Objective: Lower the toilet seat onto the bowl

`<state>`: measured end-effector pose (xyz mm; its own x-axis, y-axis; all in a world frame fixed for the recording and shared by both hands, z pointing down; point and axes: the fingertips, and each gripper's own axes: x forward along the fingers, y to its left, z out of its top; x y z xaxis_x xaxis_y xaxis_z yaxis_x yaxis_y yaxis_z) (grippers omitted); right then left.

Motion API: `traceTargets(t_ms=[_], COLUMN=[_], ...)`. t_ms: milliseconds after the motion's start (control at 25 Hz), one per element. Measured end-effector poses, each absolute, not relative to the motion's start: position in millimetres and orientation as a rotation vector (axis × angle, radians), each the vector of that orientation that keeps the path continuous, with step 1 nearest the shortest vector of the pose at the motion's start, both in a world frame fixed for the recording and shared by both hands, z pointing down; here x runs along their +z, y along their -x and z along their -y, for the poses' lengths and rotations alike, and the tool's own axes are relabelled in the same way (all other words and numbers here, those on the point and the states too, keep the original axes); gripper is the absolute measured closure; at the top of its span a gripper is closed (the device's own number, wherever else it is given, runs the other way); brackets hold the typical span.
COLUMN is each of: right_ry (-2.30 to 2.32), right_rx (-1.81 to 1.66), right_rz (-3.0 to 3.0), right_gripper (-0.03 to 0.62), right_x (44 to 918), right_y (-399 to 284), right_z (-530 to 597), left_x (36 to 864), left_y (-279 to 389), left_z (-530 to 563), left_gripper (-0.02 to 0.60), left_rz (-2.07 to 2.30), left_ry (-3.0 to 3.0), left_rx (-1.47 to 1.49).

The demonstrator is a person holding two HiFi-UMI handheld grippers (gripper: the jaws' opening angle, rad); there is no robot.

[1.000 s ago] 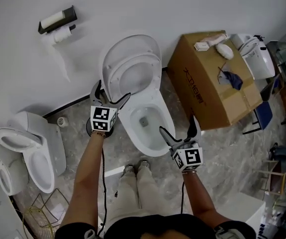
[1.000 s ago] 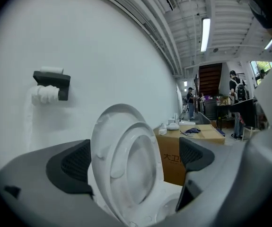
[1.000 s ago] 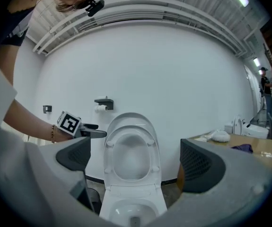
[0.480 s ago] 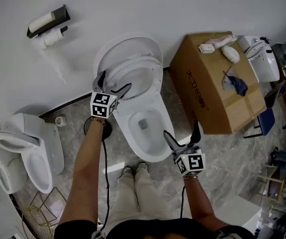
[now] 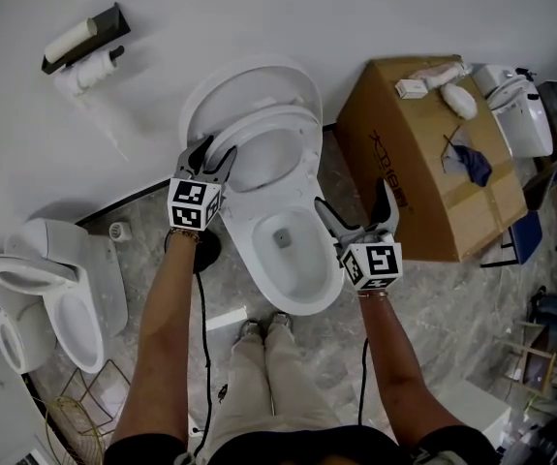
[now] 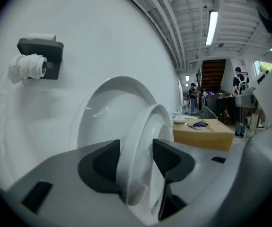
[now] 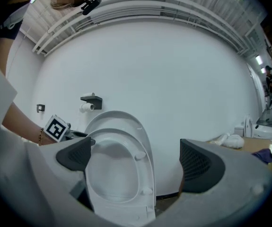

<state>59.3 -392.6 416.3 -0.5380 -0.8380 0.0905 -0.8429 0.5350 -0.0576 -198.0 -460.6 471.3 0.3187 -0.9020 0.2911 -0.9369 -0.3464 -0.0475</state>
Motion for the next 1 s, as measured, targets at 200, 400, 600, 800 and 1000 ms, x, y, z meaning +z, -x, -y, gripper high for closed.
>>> traceTargets(t_ms=[200, 400, 600, 800, 1000], right_ry=[-1.45, -1.405, -1.366, -1.362, -1.369], right_rx=[0.13, 0.149, 0.148, 0.143, 0.16], right_rz=[2.728, 2.741, 2.701, 2.682, 2.685], right_gripper=[0.014, 0.018, 0.046, 0.072, 0.143], right_x=[414.9, 424.4, 439.5, 447.4, 453.9], right_y=[-38.7, -22.4, -15.6, -11.3, -12.4], right_z=[431.6, 440.9, 445.7, 448.3, 439.6], left_x=[469.8, 467.1, 464.2, 463.6, 468.2], left_y=[194.5, 185.0, 171.1, 153.8, 135.8], left_z=[453.9, 437.4, 416.7, 390.1, 365.0], left_gripper=[0.388, 0.433, 0.465, 0.471, 0.472], left_rz=[1.69, 1.652, 1.679, 1.65, 1.597], left_ry=[-2.457, -2.498, -2.531, -2.573, -2.613], left_rx=[0.413, 0.427, 0.447, 0.435, 0.483])
